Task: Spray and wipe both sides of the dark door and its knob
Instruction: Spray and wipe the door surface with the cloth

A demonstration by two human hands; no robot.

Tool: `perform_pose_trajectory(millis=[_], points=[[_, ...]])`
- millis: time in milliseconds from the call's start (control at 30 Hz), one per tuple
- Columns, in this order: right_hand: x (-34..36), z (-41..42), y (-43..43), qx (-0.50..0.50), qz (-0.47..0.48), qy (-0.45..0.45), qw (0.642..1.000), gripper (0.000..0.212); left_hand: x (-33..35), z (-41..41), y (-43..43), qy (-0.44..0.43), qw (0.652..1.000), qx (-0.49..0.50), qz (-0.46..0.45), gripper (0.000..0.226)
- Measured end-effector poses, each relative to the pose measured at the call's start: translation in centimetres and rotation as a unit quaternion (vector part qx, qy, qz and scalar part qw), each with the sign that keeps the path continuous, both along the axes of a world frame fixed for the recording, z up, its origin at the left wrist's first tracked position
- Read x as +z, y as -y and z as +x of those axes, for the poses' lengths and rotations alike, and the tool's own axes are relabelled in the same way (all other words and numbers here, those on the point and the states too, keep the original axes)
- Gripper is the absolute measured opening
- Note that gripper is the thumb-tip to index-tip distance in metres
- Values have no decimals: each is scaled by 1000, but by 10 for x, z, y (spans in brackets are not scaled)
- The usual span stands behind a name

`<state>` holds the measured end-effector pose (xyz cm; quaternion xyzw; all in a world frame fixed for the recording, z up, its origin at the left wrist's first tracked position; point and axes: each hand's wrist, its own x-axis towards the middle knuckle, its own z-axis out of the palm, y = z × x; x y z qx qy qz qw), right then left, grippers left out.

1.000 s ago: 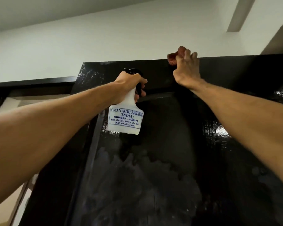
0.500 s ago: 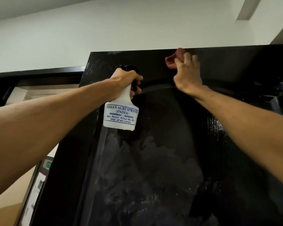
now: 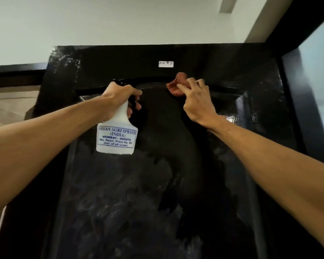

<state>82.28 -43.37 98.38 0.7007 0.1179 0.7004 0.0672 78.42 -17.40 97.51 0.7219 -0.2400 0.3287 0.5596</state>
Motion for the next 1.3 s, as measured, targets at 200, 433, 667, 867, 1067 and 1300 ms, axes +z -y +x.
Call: perform_pose_trajectory(millis=[200,433,667,867,1067,1300], points=[[-20,-19,84,-18,87,39,995,61,-10,-6,67,-5,998,-68,5,24],[-35,-35,157,-49,81,39,995,61,-15,-11,124,-9,995,-97,35,26],[-83,-31,171,-29,86,61,994,61,-23,-15,163,4,990,-138,39,26],[-125,-36,180,4,84,17,996,59,-64,-8,192,-31,982,-180,50,26],[-137,-22,141,17,48,-7,999,60,-108,-4,194,-54,979,-194,36,27],[-133,-29,134,-5,79,-2,997,63,-156,-6,158,-82,978,-187,34,24]])
